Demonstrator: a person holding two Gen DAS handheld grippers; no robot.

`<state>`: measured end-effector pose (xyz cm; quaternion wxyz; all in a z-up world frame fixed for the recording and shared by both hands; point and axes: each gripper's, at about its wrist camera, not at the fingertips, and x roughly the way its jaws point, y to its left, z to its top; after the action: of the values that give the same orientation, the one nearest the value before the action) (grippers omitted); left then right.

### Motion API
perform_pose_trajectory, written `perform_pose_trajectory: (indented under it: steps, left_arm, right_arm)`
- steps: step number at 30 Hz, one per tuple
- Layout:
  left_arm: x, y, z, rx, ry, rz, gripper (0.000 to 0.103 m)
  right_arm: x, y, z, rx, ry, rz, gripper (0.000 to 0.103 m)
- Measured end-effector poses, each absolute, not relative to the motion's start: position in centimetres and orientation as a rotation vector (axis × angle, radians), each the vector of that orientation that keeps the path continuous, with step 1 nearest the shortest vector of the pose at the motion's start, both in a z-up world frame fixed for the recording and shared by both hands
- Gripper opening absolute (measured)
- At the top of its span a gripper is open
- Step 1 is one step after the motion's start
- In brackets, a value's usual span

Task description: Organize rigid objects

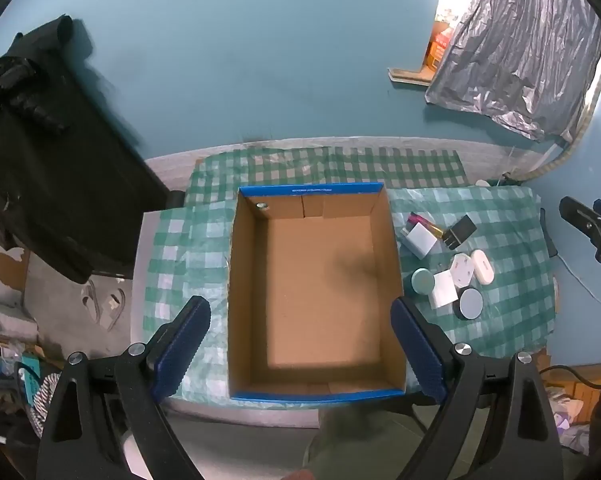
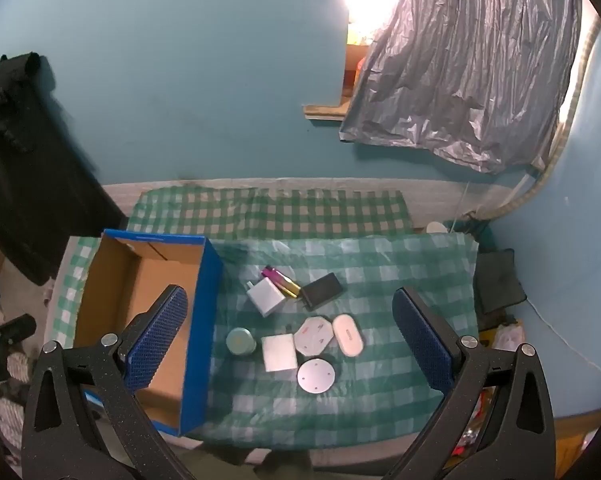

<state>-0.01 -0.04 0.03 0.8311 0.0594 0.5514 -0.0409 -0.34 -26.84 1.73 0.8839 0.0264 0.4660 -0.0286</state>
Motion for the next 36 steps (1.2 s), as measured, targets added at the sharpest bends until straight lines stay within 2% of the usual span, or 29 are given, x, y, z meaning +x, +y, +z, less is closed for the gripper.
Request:
perform_pose_trajectory:
  steps: [36]
  left_arm:
    - [-0.94, 0.09, 0.28, 0.12, 1.171, -0.07, 0.093]
  right_arm:
    - [-1.0, -26.77, 1.29, 0.054, 0.996, -0.048, 0.101]
